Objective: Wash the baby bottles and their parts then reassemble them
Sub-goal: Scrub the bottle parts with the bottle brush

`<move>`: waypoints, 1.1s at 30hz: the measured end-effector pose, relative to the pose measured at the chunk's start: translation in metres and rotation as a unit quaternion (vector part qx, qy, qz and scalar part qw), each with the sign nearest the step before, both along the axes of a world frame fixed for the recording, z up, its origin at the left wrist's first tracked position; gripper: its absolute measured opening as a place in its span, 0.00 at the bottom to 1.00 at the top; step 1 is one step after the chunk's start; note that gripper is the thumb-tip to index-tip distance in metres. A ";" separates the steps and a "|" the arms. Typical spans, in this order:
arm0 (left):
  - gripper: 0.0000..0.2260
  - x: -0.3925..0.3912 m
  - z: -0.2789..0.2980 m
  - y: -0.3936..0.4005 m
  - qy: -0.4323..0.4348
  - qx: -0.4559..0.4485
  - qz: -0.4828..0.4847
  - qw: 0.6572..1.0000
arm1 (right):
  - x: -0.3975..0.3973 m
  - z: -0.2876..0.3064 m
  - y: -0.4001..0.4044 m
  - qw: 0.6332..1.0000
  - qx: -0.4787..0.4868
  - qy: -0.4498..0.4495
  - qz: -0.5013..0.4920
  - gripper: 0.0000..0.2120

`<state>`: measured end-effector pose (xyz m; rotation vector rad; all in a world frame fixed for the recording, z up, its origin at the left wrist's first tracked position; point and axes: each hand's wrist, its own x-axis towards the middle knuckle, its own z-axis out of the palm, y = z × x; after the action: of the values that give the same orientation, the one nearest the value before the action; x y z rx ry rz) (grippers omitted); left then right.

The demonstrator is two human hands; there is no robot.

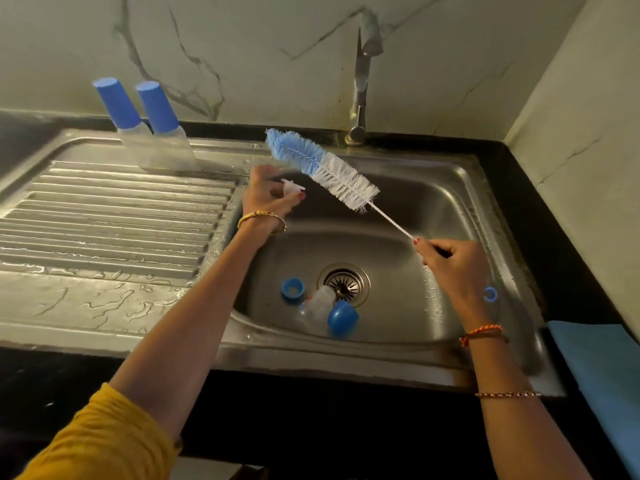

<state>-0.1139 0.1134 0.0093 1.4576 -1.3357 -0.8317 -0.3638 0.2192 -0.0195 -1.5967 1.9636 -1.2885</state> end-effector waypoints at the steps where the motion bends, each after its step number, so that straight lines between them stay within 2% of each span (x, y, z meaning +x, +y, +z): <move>1: 0.20 0.008 0.004 -0.003 -0.006 -0.015 0.020 1.000 | 0.000 -0.001 0.001 1.000 -0.003 0.000 0.000 0.16; 5: 0.18 0.031 0.015 -0.012 0.001 -0.021 0.059 0.998 | 0.002 -0.002 0.002 1.000 -0.008 -0.006 -0.001 0.14; 9: 0.17 0.049 0.019 -0.014 0.062 -0.031 0.047 0.996 | 0.001 -0.002 0.002 0.999 -0.018 0.000 -0.035 0.11; 14: 0.16 0.055 0.027 -0.021 0.055 0.012 0.026 0.998 | 0.001 -0.005 0.003 0.999 -0.010 0.038 -0.014 0.09; 18: 0.17 0.052 0.035 -0.025 0.166 0.065 0.015 0.984 | 0.000 -0.010 0.000 0.993 -0.084 0.084 0.003 0.12; 22: 0.08 0.046 0.039 -0.031 0.249 0.074 0.031 0.965 | -0.006 -0.011 -0.004 0.968 -0.150 0.202 0.011 0.15; 25: 0.07 0.045 0.036 -0.040 0.205 0.052 0.079 0.974 | -0.006 -0.012 -0.007 0.951 -0.169 0.257 0.022 0.16; 29: 0.03 0.045 0.034 -0.045 0.150 0.034 0.056 0.986 | -0.009 -0.013 -0.008 0.941 -0.168 0.292 0.027 0.18; 31: 0.07 0.037 0.035 -0.044 0.121 0.024 0.052 0.991 | -0.005 -0.013 -0.008 0.934 -0.168 0.313 0.028 0.18; 33: 0.09 0.026 0.037 -0.046 0.154 0.009 0.056 0.986 | 0.006 -0.014 -0.008 0.929 -0.167 0.328 0.032 0.17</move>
<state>-0.0880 0.0677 0.0458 1.3427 -1.0077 -0.9533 -0.3574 0.2111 -0.0335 -2.4992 2.0799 -1.2082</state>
